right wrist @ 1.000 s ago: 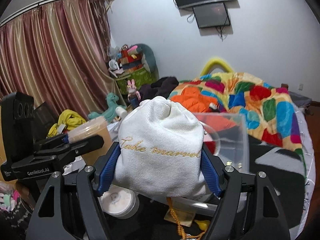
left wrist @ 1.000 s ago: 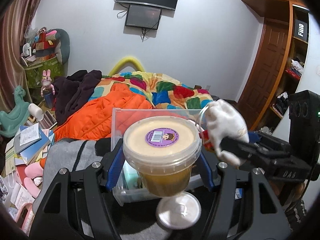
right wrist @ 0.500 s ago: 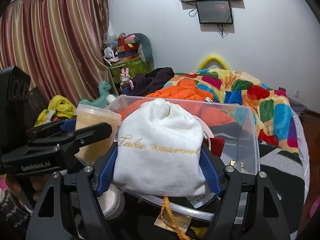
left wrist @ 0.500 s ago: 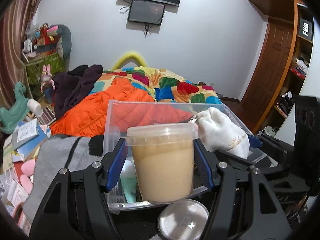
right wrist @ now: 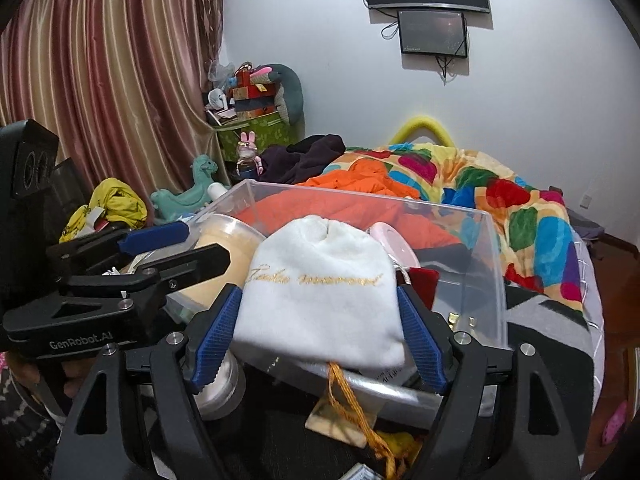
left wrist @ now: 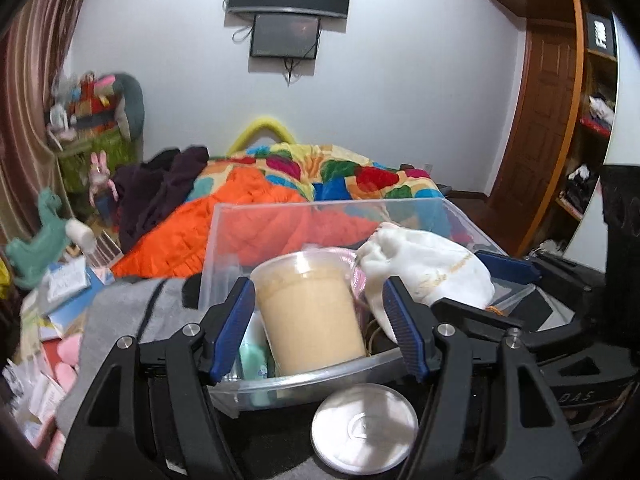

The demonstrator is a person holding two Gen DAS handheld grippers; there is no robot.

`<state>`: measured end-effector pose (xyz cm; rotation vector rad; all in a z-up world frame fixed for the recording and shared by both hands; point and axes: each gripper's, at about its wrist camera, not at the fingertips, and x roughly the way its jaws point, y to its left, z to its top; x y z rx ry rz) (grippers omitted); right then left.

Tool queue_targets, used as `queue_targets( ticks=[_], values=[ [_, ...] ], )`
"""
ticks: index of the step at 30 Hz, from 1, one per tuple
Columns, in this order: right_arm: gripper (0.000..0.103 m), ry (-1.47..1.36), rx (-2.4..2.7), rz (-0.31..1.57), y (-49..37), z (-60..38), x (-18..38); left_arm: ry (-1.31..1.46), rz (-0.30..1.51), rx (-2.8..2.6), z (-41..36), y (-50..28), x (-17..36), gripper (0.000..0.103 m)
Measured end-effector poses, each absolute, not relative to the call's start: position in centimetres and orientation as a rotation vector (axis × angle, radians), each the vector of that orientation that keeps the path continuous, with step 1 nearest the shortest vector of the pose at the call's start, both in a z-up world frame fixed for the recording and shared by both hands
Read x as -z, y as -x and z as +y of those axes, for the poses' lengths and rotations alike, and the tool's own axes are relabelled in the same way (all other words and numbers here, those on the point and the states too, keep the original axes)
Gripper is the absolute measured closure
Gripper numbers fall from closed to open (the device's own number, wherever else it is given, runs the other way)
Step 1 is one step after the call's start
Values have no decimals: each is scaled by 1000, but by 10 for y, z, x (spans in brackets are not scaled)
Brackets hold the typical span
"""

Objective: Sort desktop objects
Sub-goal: 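Carry tub over bin and open left gripper while right gripper drops pouch in, then grasp white round tin with left gripper while right gripper grasps blue Mex card box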

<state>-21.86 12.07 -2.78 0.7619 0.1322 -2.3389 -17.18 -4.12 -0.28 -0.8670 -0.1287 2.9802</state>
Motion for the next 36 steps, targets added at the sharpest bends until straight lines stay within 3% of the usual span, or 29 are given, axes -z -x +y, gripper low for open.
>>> queue_targets(
  ticks=[13, 21, 30, 36],
  values=[
    [27, -729, 2422, 95, 189, 171, 15, 810, -116, -2996, -40, 139, -10, 29],
    [24, -864, 2435, 7, 186, 197, 44, 834, -143, -2973, -38, 118, -1, 23],
    [24, -919, 2444, 32, 173, 194, 64, 921, -168, -2932, -30, 110, 20, 22],
    [23, -983, 2415, -5, 169, 192, 80, 981, -161, -2899, -24, 112, 38, 15]
  ],
)
